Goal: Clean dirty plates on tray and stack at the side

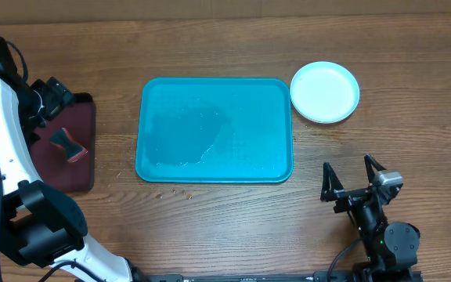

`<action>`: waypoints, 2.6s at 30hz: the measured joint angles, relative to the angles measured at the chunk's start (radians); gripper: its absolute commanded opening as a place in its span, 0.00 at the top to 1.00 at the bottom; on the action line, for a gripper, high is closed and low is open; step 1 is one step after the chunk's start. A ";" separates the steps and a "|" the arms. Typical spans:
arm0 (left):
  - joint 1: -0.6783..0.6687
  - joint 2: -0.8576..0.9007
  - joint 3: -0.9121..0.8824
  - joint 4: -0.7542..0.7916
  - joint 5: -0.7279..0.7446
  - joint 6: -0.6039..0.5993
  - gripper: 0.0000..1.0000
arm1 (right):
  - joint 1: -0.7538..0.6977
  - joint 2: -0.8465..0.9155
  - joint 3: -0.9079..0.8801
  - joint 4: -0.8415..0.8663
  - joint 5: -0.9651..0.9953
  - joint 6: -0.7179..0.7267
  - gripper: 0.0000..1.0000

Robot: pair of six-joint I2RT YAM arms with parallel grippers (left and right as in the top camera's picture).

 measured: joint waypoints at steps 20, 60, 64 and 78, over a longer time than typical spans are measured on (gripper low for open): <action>0.000 0.000 0.000 0.000 0.000 0.000 0.00 | -0.015 0.000 -0.010 -0.001 0.051 0.000 0.00; 0.000 0.000 0.000 -0.008 0.000 0.000 0.00 | -0.015 0.000 -0.010 -0.002 0.052 0.000 0.00; -0.005 0.000 0.000 -0.037 0.000 0.000 0.00 | -0.015 0.000 -0.010 -0.002 0.052 0.000 0.00; -0.190 -0.150 -0.060 -0.029 -0.023 0.103 0.00 | -0.015 0.000 -0.010 -0.002 0.052 0.000 0.00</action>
